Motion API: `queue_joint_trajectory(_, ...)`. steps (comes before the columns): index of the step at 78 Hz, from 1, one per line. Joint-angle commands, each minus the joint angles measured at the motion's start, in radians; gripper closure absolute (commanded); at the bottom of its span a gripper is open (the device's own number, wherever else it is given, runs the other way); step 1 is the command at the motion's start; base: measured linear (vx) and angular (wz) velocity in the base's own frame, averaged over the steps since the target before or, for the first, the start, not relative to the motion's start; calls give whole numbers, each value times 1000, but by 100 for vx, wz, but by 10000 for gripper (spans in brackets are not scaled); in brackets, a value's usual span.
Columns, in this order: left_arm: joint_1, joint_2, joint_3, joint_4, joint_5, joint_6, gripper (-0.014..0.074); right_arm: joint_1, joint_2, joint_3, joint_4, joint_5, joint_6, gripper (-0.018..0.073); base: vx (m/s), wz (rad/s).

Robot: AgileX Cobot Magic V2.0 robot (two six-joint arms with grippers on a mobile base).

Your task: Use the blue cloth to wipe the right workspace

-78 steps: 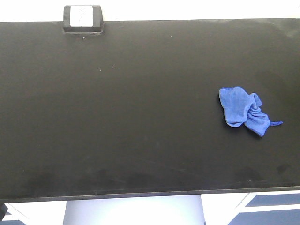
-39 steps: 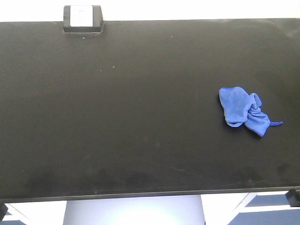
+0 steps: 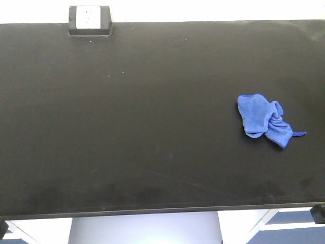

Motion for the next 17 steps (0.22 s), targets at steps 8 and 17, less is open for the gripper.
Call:
queue_joint_trajectory(8,0,-10,-25,-4,-83,1,603,-1,-4,15,-9,-85,0,567,0,0)
queue_joint_trajectory(17,0,-10,-25,-4,-83,1,603,-1,-4,15,-9,-85,0,567,0,0)
